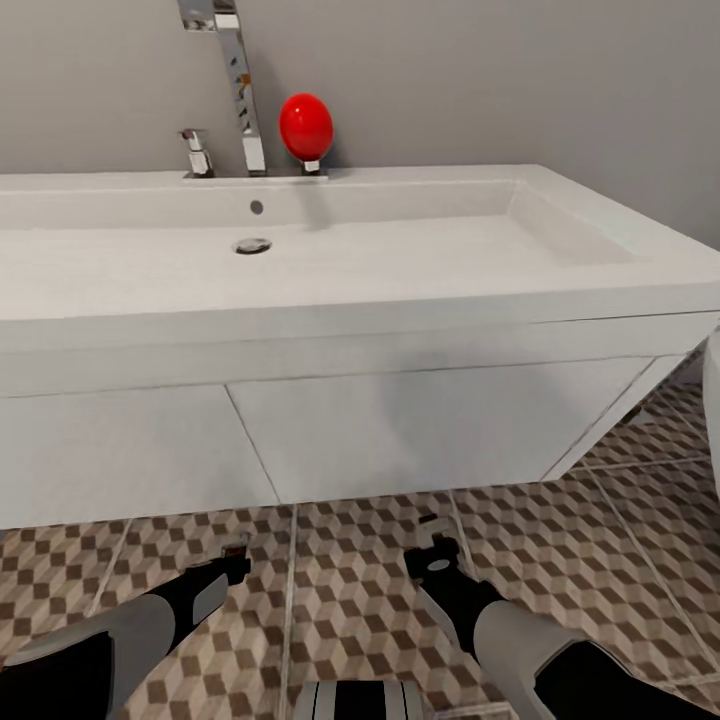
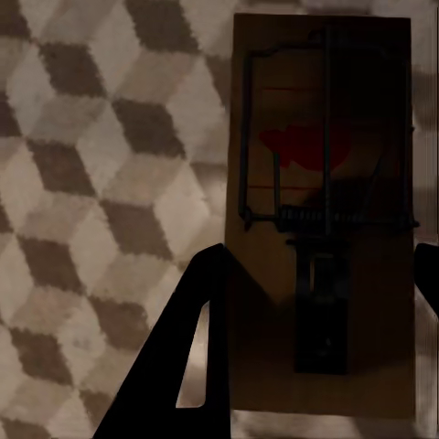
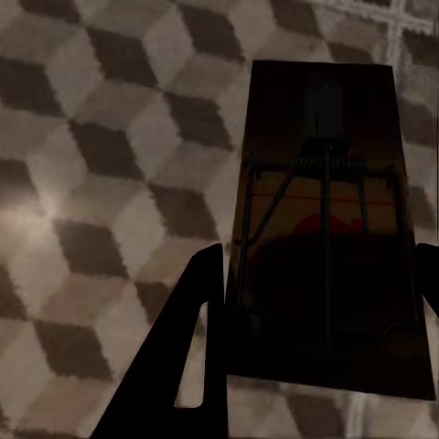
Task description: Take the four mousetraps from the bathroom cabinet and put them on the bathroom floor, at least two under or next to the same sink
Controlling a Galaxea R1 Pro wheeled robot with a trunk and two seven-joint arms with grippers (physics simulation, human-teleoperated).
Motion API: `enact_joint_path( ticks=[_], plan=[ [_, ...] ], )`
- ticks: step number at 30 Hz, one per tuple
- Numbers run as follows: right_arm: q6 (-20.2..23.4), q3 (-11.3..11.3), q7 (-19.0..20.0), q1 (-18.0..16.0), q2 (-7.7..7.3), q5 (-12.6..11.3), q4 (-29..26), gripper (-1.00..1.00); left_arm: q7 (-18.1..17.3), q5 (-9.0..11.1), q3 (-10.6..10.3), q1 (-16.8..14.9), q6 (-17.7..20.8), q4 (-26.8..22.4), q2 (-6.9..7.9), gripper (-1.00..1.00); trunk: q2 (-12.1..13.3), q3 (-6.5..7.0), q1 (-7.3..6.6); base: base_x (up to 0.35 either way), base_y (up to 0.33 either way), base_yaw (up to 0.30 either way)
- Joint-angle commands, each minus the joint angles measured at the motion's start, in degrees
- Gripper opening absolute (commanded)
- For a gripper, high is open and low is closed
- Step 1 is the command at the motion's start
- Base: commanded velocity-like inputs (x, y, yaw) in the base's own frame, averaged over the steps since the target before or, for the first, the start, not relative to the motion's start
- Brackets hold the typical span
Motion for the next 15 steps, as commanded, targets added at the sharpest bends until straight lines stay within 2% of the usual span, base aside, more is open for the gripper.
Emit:
enact_joint_path(
  ticks=[1,9,12,15],
  plan=[
    [-0.25,0.47,-0.11,0.02,0.02,-0.68,-0.08,-1.00,0.65,0.07,-0.40,-0.02,0.22,-0.30,0.08,-1.00,-0.01,-0.04,0.01,0.101,0.000,0.000],
    [-0.98,0.65,-0.04,0.27,0.16,-0.60,-0.07,-1.00,0.65,0.00,-0.40,-0.02,0.21,-0.52,0.00,-1.00,-0.01,-0.04,0.01,0.023,0.000,0.000],
    [-1.08,2.42,-0.05,0.87,0.19,-0.35,-0.18,-1.00,0.65,0.02,-0.40,-0.02,0.20,-0.53,0.06,-1.00,-0.01,-0.04,0.01,0.001,0.000,0.000],
    [-1.19,2.82,-0.05,0.93,0.17,-0.35,-0.24,-1.00,0.65,0.02,-0.40,-0.02,0.20,-0.53,0.08,-1.00,-0.01,-0.04,0.01,0.000,0.000,0.010]
  ],
)
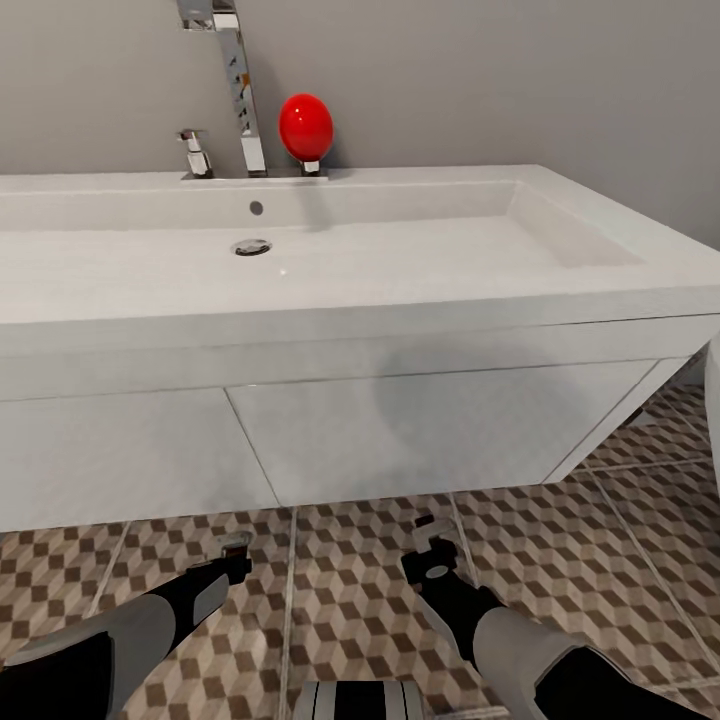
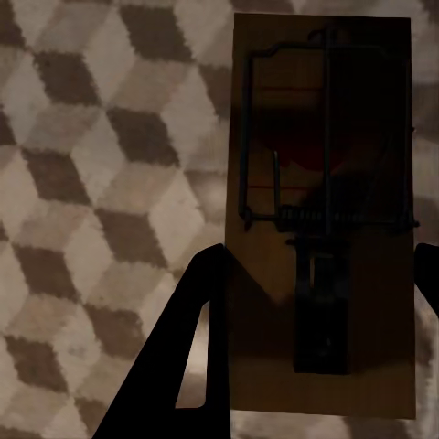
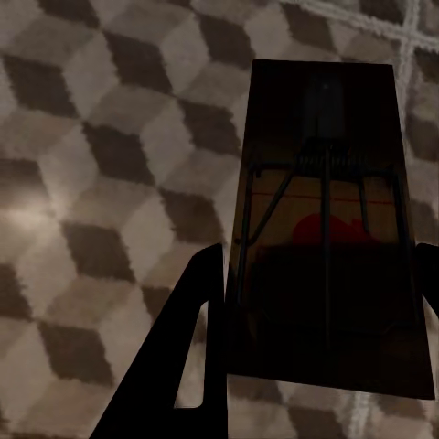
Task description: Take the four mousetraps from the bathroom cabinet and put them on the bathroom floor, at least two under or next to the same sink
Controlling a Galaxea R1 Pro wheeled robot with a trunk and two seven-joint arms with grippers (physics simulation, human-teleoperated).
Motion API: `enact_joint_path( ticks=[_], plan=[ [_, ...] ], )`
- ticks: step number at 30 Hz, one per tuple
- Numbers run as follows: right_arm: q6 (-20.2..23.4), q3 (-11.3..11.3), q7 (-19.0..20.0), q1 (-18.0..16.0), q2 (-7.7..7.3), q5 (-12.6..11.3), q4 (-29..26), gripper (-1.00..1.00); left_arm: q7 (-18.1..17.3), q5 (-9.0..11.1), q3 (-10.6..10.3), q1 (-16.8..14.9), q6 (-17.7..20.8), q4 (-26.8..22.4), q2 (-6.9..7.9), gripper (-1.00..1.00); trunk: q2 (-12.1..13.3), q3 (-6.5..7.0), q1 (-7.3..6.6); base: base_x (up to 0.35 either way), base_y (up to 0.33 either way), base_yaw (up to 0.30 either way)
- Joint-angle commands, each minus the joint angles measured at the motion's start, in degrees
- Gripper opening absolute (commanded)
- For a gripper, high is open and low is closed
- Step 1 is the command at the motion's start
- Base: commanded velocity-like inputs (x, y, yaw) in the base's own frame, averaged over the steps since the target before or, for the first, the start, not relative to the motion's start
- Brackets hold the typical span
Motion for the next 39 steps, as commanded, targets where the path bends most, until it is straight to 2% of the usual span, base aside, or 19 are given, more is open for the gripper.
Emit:
enact_joint_path(
  ticks=[1,8,20,30,39],
  plan=[
    [0.07,0.51,-0.10,-0.01,-0.01,-0.70,-0.05,-1.00,0.65,0.09,-0.39,-0.03,0.24,-0.26,0.08,-1.00,-0.02,-0.04,-0.01,0.000,0.000,0.112],
    [0.02,0.58,-0.22,0.00,-0.01,-0.70,-0.05,-1.00,0.65,0.09,-0.39,-0.03,0.23,-0.26,0.08,-1.00,-0.02,-0.04,-0.01,0.000,0.000,0.175],
    [-0.19,0.50,-0.16,-0.02,-0.10,-0.70,-0.05,-1.00,0.65,0.17,-0.39,-0.03,0.23,-0.26,0.07,-1.00,-0.02,-0.04,-0.01,0.005,0.000,0.006],
    [-1.13,0.50,-0.16,0.00,-0.10,-0.70,-0.01,-1.00,0.65,0.26,-0.39,-0.03,0.25,-0.26,0.08,-1.00,-0.02,-0.04,-0.01,0.255,0.000,0.000],
    [-1.18,0.50,-0.16,-0.01,-0.10,-0.70,0.00,-1.00,0.74,0.30,-0.39,-0.03,0.23,-0.19,0.08,-1.00,-0.02,-0.04,-0.01,0.031,0.000,0.000]
  ],
)
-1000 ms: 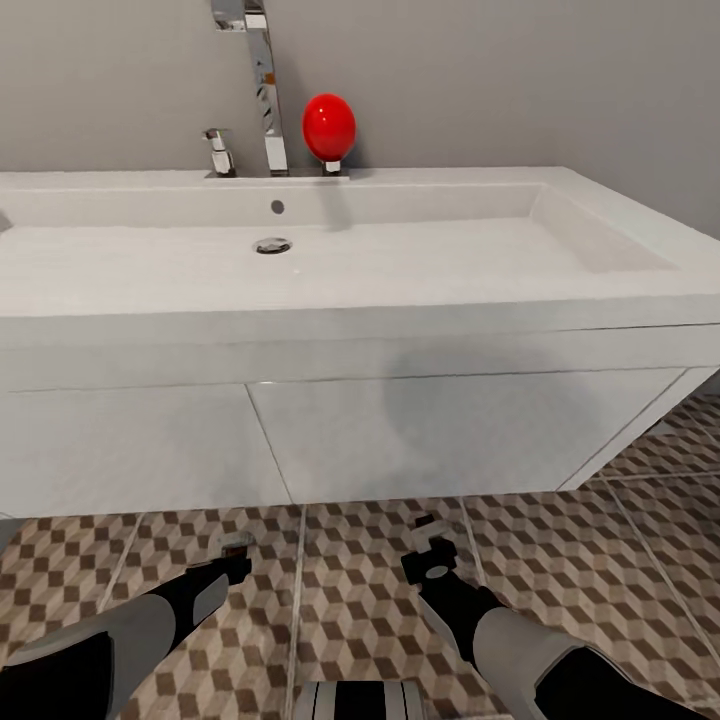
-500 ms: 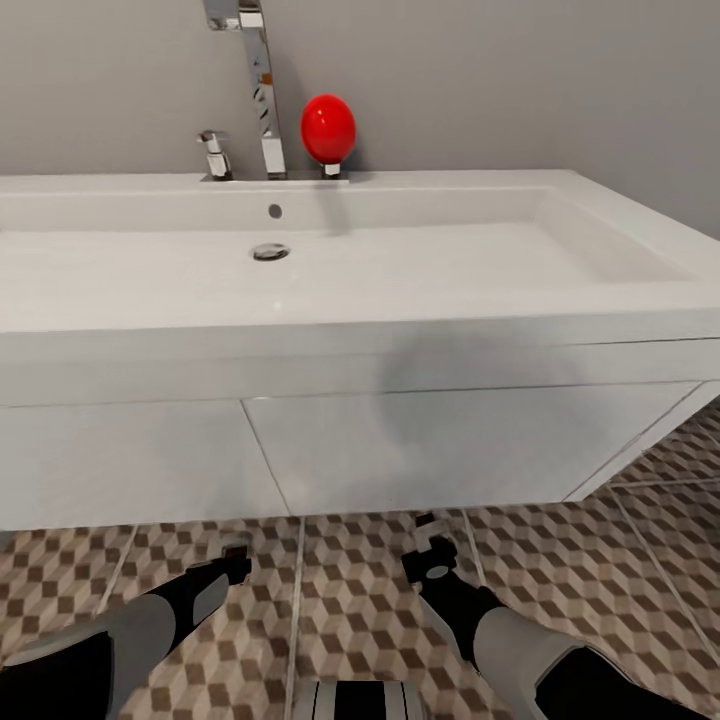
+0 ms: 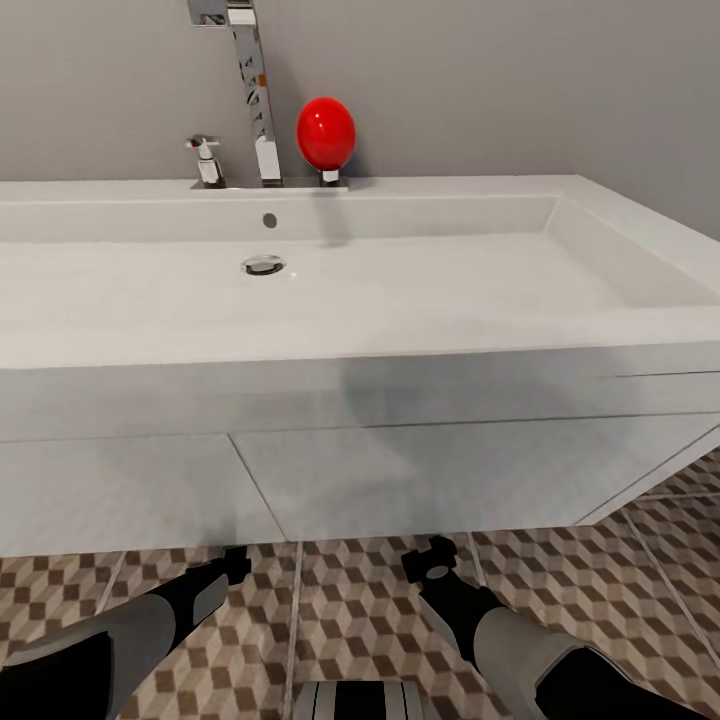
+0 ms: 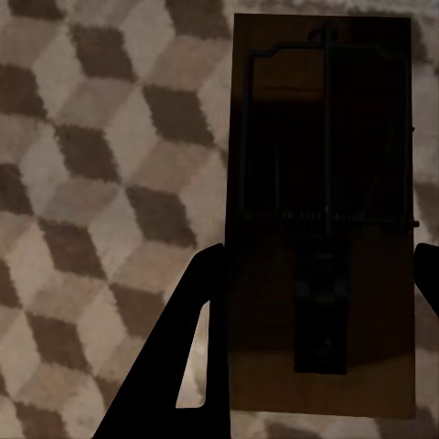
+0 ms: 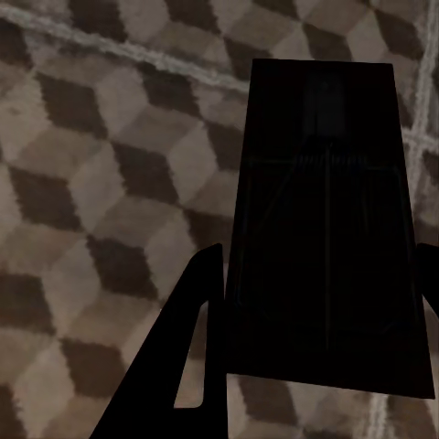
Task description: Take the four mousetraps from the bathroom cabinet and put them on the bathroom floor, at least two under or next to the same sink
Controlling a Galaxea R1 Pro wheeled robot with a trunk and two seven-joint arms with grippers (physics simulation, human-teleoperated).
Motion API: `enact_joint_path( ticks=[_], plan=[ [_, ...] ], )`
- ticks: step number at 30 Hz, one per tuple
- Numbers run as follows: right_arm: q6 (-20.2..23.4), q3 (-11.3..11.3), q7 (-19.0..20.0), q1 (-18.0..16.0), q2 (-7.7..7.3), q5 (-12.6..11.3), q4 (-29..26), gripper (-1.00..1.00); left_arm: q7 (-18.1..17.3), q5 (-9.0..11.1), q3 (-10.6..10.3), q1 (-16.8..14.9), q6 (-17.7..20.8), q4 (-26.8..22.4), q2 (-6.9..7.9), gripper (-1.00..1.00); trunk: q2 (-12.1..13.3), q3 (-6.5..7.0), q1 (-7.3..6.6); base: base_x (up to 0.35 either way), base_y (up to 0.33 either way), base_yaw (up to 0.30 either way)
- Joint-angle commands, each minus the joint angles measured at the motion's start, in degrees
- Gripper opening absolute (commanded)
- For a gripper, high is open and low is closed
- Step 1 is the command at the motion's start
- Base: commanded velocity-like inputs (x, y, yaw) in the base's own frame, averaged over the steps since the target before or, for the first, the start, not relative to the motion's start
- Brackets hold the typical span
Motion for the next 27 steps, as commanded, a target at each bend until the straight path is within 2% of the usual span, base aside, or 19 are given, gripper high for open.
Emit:
enact_joint_path(
  ticks=[1,5,27],
  plan=[
    [-0.04,0.47,-0.05,-0.02,0.00,-0.71,-0.01,-1.00,0.65,0.10,-0.39,-0.02,0.24,-0.29,0.08,-1.00,-0.02,-0.04,-0.01,0.002,0.000,0.000],
    [-0.04,0.47,-0.05,-0.02,0.00,-0.71,0.02,-1.00,0.66,0.07,-0.39,-0.02,0.24,-0.28,0.08,-1.00,-0.02,-0.04,-0.01,0.000,0.000,0.000],
    [-0.39,0.47,-0.05,-0.02,0.00,-0.79,0.03,-1.00,0.66,0.24,-0.39,-0.02,0.27,-0.16,0.08,-1.00,-0.31,-4.91,0.56,0.000,0.000,0.000]
  ],
)
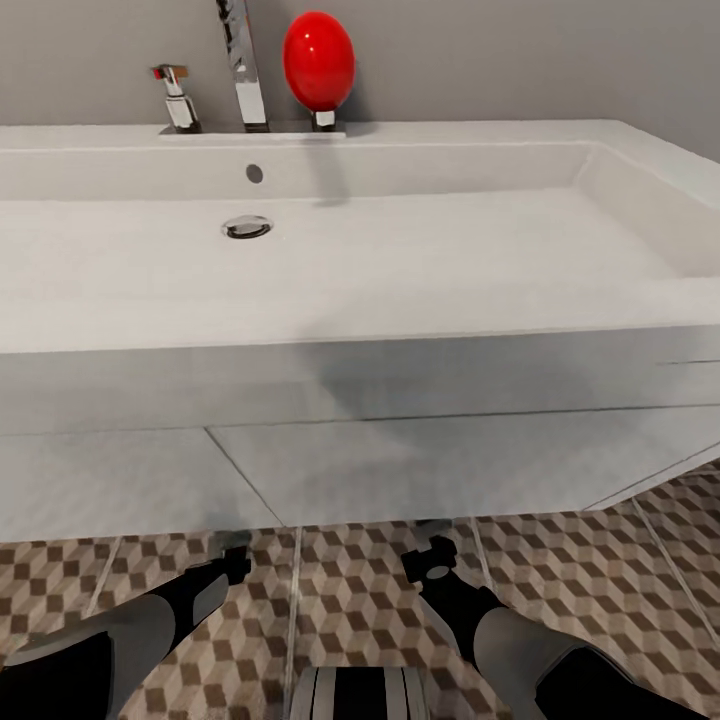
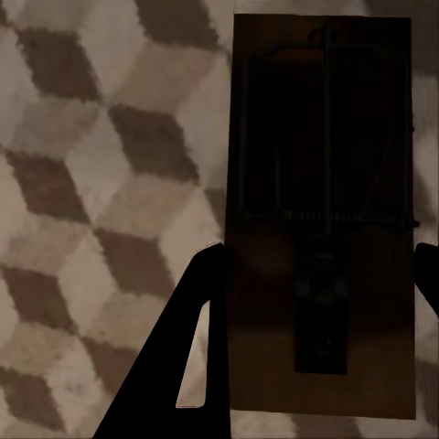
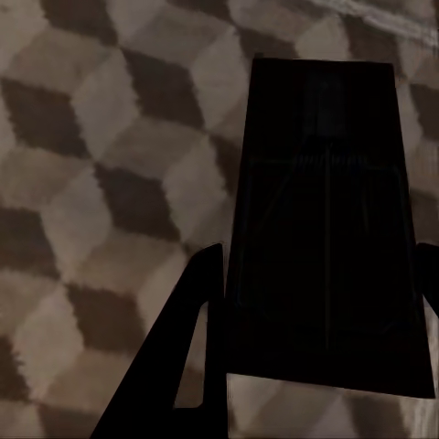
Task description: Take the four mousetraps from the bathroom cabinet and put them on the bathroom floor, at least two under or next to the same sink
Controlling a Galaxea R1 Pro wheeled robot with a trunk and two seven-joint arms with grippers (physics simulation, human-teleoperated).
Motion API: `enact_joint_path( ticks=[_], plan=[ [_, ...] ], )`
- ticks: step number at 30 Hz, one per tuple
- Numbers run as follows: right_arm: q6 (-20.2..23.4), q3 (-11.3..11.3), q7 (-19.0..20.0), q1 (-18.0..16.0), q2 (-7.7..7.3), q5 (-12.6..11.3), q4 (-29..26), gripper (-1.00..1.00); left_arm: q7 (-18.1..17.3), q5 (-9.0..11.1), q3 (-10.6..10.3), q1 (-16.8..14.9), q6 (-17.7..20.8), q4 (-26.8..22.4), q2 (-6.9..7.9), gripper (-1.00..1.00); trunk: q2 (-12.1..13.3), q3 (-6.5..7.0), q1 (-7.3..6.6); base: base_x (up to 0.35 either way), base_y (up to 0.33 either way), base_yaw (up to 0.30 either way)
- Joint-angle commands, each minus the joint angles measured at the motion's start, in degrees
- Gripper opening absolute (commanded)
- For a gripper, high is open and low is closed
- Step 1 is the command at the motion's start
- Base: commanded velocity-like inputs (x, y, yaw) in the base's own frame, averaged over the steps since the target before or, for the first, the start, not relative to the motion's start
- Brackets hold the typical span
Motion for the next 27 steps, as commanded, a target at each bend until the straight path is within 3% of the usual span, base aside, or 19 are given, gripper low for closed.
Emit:
enact_joint_path(
  ticks=[1,27],
  plan=[
    [-0.07,0.48,-0.05,-0.03,0.00,-0.69,0.01,-1.00,0.65,0.08,-0.40,-0.02,0.26,-0.26,0.08,-1.00,-0.03,-0.26,0.01,0.000,0.000,0.000],
    [-0.16,0.57,0.02,0.06,0.03,-0.61,-0.31,-1.00,0.65,0.08,-0.40,-0.02,0.23,-0.23,0.08,-1.00,-0.38,-6.02,0.68,0.000,0.000,0.000]
  ],
)
